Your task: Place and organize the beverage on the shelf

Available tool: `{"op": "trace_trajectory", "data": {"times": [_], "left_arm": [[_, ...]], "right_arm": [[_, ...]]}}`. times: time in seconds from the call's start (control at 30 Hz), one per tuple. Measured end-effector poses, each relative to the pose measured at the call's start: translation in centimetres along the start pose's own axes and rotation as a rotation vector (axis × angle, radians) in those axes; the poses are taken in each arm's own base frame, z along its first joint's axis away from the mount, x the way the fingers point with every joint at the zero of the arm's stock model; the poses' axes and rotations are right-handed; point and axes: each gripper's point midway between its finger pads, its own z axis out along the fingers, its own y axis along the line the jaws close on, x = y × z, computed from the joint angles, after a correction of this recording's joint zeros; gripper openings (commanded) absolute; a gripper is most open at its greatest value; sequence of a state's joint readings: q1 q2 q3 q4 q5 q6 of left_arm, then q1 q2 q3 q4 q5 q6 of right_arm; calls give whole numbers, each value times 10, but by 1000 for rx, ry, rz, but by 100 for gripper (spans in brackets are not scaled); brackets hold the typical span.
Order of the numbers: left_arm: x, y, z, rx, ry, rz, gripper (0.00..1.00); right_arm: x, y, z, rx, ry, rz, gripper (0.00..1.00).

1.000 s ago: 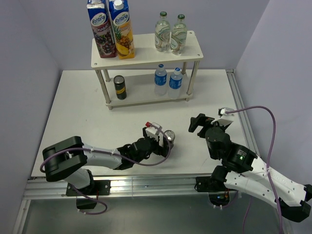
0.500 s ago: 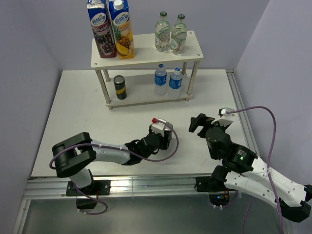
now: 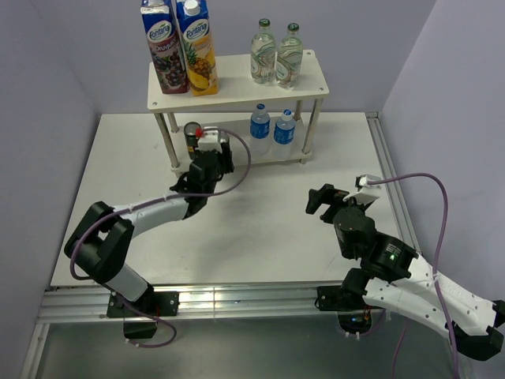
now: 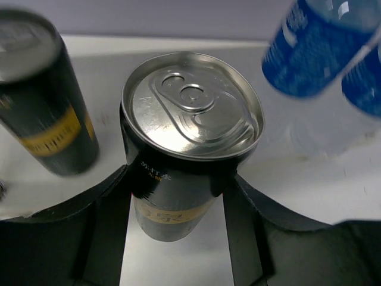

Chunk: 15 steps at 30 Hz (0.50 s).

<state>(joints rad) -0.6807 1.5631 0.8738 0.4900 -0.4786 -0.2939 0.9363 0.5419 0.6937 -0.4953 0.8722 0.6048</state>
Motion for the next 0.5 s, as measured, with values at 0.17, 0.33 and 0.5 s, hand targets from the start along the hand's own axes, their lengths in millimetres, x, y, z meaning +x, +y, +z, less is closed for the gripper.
{"op": "trace_trajectory", "data": {"times": [0.17, 0.33, 0.5], "left_arm": [[-36, 18, 30, -38, -66, -21, 0], [-34, 36, 53, -70, -59, -19, 0], [-7, 48, 65, -96, -5, 1, 0]], "right_arm": [[3, 1, 2, 2, 2, -8, 100], [6, 2, 5, 4, 6, -27, 100], [6, 3, 6, 4, 5, -31, 100]]}}
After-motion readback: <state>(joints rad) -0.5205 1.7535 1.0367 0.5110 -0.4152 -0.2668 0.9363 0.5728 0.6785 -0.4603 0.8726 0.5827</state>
